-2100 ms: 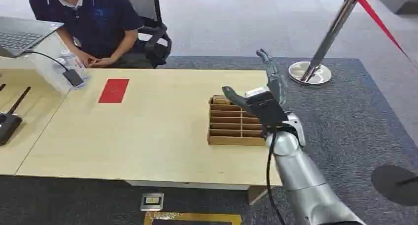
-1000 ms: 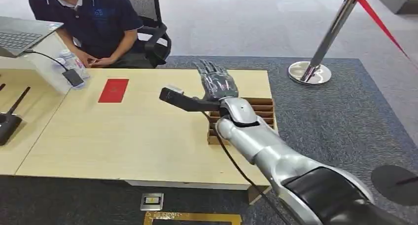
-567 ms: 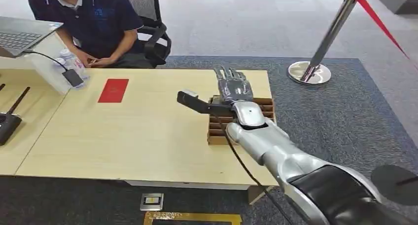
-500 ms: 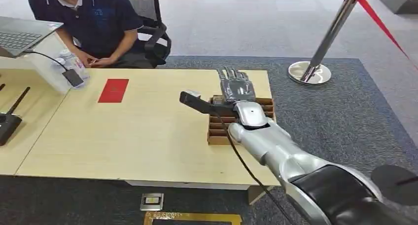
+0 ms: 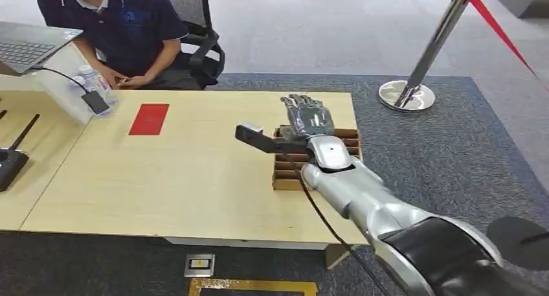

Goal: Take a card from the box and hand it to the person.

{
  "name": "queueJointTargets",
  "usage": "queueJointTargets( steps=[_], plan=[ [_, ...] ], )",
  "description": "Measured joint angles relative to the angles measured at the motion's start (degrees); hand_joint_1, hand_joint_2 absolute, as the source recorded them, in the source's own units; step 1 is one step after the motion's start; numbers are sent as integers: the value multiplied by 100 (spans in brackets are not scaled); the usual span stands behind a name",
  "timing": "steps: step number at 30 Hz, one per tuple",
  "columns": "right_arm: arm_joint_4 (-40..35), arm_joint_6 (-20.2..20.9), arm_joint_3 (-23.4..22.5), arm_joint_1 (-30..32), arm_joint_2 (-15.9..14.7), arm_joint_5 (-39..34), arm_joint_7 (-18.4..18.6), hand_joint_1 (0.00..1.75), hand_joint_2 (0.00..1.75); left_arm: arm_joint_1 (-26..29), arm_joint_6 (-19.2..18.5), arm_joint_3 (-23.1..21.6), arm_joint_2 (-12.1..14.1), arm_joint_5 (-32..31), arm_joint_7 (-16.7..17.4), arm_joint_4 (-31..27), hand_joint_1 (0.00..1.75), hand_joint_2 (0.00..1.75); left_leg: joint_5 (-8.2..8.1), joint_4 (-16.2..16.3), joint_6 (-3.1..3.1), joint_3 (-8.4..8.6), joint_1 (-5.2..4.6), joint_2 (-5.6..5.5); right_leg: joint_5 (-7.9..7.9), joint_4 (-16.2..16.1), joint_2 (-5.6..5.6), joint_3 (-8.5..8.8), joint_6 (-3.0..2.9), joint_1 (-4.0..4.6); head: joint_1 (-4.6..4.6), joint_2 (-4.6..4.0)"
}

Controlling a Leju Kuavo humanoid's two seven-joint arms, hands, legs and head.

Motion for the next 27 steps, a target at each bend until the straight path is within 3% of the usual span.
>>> queueJointTargets(
  steps=[3, 6, 8, 11, 13, 16, 21, 23, 27],
  plan=[
    [22, 2, -44, -1, 50, -28, -68, 93, 175, 1, -24, -11, 11, -4, -28, 0, 0, 0, 0, 0, 0, 0, 0, 0, 0, 0, 0, 0, 0, 0, -2, 0],
    [24, 2, -55, -2, 79, -72, -125, 106, 175, 1, -53, -13, 26, 0, -79, 2, 0, 0, 0, 0, 0, 0, 0, 0, 0, 0, 0, 0, 0, 0, -2, 0],
    [26, 0, -92, -2, 83, -116, -157, 84, 175, 3, -53, -13, 31, 9, -116, 2, 0, 0, 0, 0, 0, 0, 0, 0, 0, -1, 0, 0, 0, 0, -4, 0],
    [72, -15, -179, -3, 72, -142, -164, 86, 175, 3, -50, -13, 35, 13, -127, 4, 0, 0, 0, 0, 0, 0, 0, 0, 0, -1, 0, 0, 0, 0, -4, 0],
    [85, -26, -212, -3, 48, -155, -164, 66, 175, 4, -50, -13, 42, 0, -129, 4, 0, 0, 0, 0, 0, 0, 0, 0, 0, -1, 0, 0, 0, 0, -6, 0],
    [131, -26, -275, -4, 5, -157, -142, 73, 175, 3, -50, -20, 46, -33, -127, 7, 0, 0, 0, 0, 0, 0, 0, 0, 0, -1, 0, 0, 0, 0, -4, 0],
    [184, 0, -345, -5, -68, -157, -83, 68, 175, 0, -55, -46, 66, -68, -125, 11, 0, 0, 0, 0, 0, 0, 0, 0, 0, -1, 0, 0, 0, 0, -2, 0],
    [201, 18, -370, -6, -90, -159, -61, 79, 175, -1, -59, -53, 74, -70, -127, 11, 0, 0, 0, 0, 0, 0, 0, 0, 0, -1, 0, 0, 0, 0, -2, 0],
    [214, 39, -391, -5, -122, -164, -44, 75, 175, -3, -61, -59, 81, -83, -129, 13, 0, 0, 0, 0, 0, 0, 0, 0, 0, -1, 0, 0, 0, 0, -4, 0]
  ],
)
